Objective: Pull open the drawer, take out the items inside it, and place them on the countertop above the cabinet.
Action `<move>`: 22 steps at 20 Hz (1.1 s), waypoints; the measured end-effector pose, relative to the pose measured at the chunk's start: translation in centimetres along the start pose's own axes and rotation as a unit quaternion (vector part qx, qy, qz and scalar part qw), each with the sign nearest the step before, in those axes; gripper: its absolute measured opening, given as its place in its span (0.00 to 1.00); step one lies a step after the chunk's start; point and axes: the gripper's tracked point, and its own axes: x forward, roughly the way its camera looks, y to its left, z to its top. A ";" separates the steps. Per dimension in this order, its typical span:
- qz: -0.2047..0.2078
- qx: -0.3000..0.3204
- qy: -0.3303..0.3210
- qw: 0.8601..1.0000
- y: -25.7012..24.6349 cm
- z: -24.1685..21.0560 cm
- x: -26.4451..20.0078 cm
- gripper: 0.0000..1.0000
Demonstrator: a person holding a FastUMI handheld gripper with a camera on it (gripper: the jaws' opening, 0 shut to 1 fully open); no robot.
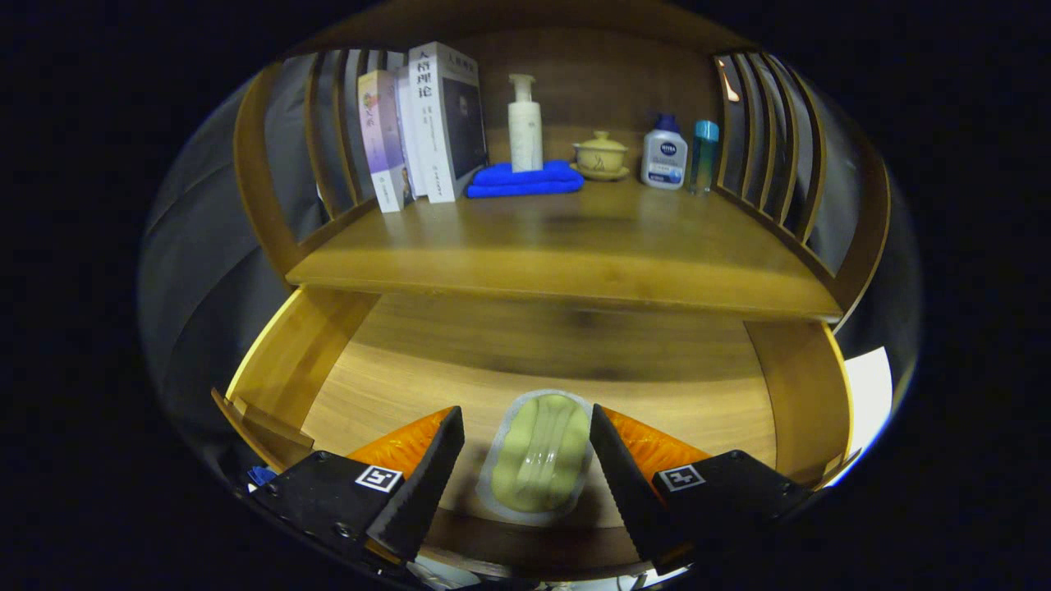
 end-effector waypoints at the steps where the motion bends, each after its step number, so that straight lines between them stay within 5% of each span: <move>1: -0.001 0.013 0.005 1.000 -0.1 -0.3 0.5 0.97; 5: -0.008 0.028 0.026 0.999 -0.8 -1.2 1.6 0.79; 10: 0.010 0.034 0.017 0.999 -0.8 -1.3 1.5 0.24; 22: 0.029 -0.005 -0.124 0.992 0.8 5.7 -6.1 0.23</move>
